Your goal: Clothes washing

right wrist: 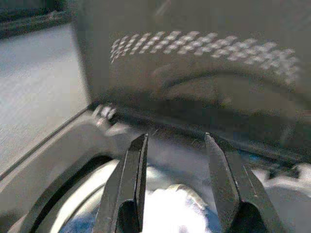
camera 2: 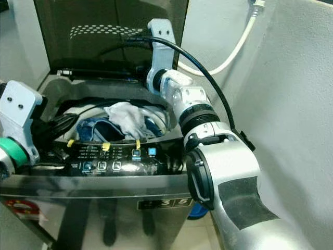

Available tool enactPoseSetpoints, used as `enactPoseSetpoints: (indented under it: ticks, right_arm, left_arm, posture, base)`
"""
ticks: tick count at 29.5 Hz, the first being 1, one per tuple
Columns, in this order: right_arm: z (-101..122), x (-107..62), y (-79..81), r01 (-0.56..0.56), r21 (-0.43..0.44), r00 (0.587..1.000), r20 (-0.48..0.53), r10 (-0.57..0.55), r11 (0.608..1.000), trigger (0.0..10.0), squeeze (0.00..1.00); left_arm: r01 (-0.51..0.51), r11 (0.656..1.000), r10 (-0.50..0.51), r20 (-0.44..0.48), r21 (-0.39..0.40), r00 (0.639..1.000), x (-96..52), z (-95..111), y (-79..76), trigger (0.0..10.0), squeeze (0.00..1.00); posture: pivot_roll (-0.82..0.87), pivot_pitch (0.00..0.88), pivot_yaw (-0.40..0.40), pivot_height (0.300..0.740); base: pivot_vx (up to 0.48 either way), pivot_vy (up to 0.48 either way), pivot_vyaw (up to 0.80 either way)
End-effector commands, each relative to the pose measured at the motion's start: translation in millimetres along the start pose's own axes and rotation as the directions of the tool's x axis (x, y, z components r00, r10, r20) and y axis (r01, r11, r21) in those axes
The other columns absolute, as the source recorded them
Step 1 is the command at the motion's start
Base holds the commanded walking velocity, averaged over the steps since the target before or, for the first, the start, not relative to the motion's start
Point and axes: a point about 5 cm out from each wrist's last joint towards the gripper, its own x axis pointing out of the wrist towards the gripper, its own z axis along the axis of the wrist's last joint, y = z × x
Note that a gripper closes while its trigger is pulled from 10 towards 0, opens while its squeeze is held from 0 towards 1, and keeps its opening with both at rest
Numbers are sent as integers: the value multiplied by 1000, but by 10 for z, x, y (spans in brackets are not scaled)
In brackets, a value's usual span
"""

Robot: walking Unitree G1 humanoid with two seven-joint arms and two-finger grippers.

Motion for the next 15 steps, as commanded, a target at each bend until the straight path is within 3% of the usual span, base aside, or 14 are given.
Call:
enactPoseSetpoints:
  ticks: [1, 3, 5, 7, 8, 10, 11, 12, 13, 15]
  right_arm:
    - [-81, -23, -44, 35, 30, 999, 10, -35, 999, 10000, 0]
    - [-153, -85, -129, 78, 60, 994, 68, -82, 995, 10000, 0]
    - [-210, -195, -173, 118, 71, 972, 196, -130, 990, 10000, 0]
    - [-264, -290, -205, 176, 48, 953, 243, -182, 983, 10000, 0]
    - [-264, -290, -205, 176, 48, 953, 243, -182, 983, 10000, 0]
    - [-525, -579, -234, 206, 155, 934, 263, -241, 966, 10000, 0]
    - [-525, -579, -234, 206, 155, 934, 263, -241, 966, 10000, 0]
    - [-675, -739, -212, 186, 198, 938, 254, -234, 962, 10000, 0]
    - [-675, -739, -212, 186, 198, 938, 254, -234, 962, 10000, 0]
    - [-865, -953, -131, 139, 211, 957, 223, -186, 967, 10000, 0]
  left_arm:
    - [-37, 999, 37, -2, -5, 999, 15, -17, 26, 10000, 0]
    - [-112, 994, 112, 17, 1, 994, 44, -31, 60, 10000, 0]
    - [-183, 981, 183, 6, -64, 983, 90, -90, 101, 10000, 0]
    - [-213, 971, 213, -8, -106, 977, 116, -132, 107, 10000, 0]
    - [-213, 971, 213, -8, -106, 977, 116, -132, 107, 10000, 0]
    - [-223, 973, 224, 2, -64, 975, 158, -196, 34, 10000, 0]
    - [-223, 973, 224, 2, -64, 975, 158, -196, 34, 10000, 0]
    - [-210, 976, 212, 18, -62, 977, 167, -214, -24, 10000, 0]
    - [-210, 976, 212, 18, -62, 977, 167, -214, -24, 10000, 0]
    - [-187, 980, 191, 61, -68, 980, 177, -211, -109, 10000, 0]
  posture:
    - [164, 26, 61, 740]
    - [160, 25, 63, 740]
    - [140, 17, 69, 740]
    - [125, 13, 59, 740]
    - [125, 13, 59, 740]
    - [103, 10, 46, 740]
    - [103, 10, 46, 740]
    - [66, 5, 37, 740]
    - [66, 5, 37, 740]
    - [44, 3, 31, 740]
  base:
    - [0, 0, 0]
    - [0, 0, 0]
    - [0, 0, 0]
    - [0, 0, 0]
    - [0, 0, 0]
    - [0, 0, 0]
    - [0, 0, 0]
    - [0, 0, 0]
    - [0, 0, 0]
    - [0, 0, 0]
